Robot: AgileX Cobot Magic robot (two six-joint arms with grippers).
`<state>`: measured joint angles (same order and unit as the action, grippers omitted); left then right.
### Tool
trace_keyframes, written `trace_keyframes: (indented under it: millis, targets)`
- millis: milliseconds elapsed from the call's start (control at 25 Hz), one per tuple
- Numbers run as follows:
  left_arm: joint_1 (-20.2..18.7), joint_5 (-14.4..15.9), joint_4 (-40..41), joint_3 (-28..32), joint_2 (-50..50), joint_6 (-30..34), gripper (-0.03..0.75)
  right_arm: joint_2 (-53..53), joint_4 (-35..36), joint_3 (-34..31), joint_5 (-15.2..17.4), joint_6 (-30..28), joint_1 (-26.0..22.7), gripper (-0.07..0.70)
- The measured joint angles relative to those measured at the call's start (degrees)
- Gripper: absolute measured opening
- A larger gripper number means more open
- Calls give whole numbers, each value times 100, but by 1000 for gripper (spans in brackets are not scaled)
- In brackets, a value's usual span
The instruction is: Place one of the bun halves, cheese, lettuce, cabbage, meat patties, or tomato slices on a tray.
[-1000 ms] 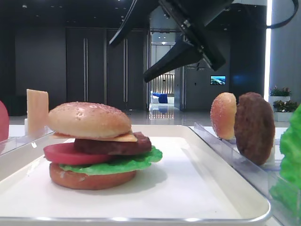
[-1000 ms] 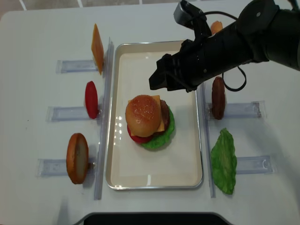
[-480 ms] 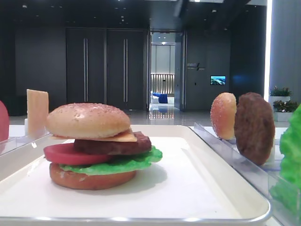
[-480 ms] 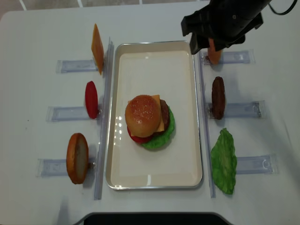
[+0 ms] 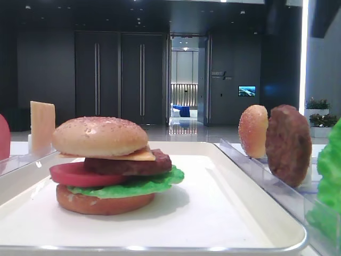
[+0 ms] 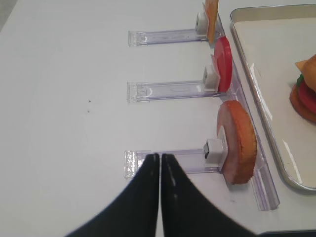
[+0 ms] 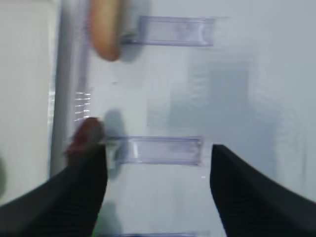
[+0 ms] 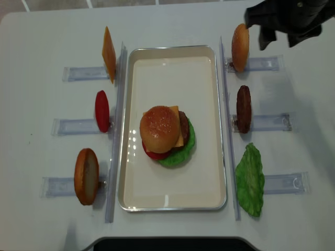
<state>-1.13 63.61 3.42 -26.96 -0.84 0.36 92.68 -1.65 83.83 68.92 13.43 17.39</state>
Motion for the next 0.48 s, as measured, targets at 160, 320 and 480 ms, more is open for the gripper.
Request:
trace_keyframes:
  millis: [160, 320, 480]
  targets:
    - [0, 0, 0, 0, 0, 0, 0, 0, -59, 0, 48, -412, -1448, 434]
    - [0, 0, 0, 0, 0, 0, 0, -5, -175, 0, 86, -609, -2271, 434]
    - [0, 0, 0, 0, 0, 0, 0, -342, -121, -358, 63, -824, -2336, 434]
